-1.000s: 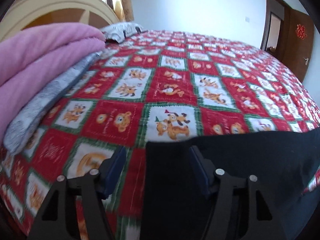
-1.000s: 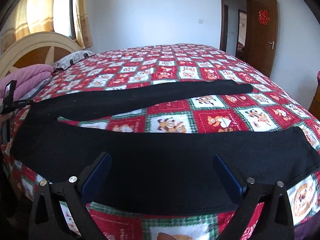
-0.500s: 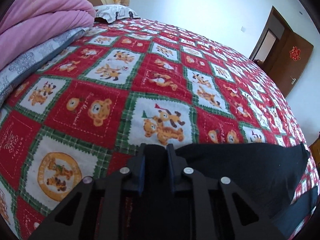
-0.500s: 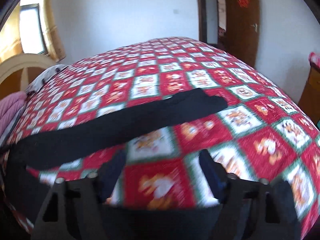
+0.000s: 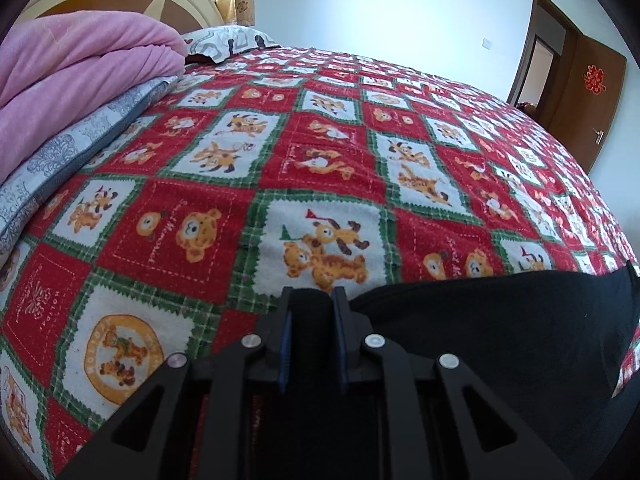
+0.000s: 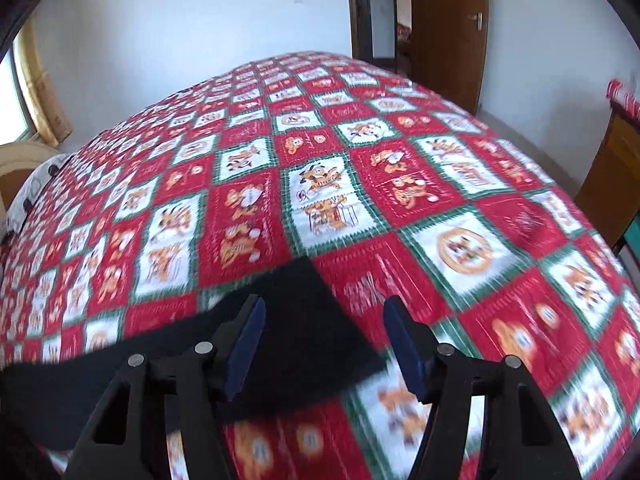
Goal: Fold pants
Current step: 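Lower both grippers onto the black pants' waistband and close them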
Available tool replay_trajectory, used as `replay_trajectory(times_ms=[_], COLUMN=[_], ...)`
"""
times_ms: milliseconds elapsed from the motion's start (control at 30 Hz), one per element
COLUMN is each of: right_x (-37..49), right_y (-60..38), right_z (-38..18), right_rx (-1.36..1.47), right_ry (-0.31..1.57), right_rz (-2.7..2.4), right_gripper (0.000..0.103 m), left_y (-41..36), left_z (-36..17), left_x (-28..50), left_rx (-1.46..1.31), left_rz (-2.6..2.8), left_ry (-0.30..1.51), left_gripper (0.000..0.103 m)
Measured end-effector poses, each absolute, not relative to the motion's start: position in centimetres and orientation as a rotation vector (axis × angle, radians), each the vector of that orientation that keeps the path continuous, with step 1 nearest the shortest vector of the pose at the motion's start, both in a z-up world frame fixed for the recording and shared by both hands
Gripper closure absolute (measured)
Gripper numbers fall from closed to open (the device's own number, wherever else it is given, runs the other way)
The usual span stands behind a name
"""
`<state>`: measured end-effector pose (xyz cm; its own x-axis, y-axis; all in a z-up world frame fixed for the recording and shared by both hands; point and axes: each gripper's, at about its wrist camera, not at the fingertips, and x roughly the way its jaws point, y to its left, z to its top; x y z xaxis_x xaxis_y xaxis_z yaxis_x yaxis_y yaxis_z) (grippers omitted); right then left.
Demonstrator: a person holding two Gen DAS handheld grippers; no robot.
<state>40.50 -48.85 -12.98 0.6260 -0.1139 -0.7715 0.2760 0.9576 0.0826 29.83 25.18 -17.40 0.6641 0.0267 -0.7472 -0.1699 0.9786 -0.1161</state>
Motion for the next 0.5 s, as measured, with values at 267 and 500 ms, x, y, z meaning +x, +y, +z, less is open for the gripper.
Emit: replay_trajectory(times_ms=[267,500], right_x=[47.4,48.1], right_y=[-49.6,-48.4], right_z=[-16.8,-18.3], right_rx=[0.166,0.108], right_ry=[1.006,1.03], right_rz=[-0.162,-0.076], right_gripper=[0.04,0.093], left_y=[25.2,24.9], left_z=[-17.7,-17.9], left_x=[30.1,30.2], left_rx=[-0.198,-0.165], left_rz=[0.106,0.123], left_ry=[0.838,0.839], left_gripper=[0.084,0.085])
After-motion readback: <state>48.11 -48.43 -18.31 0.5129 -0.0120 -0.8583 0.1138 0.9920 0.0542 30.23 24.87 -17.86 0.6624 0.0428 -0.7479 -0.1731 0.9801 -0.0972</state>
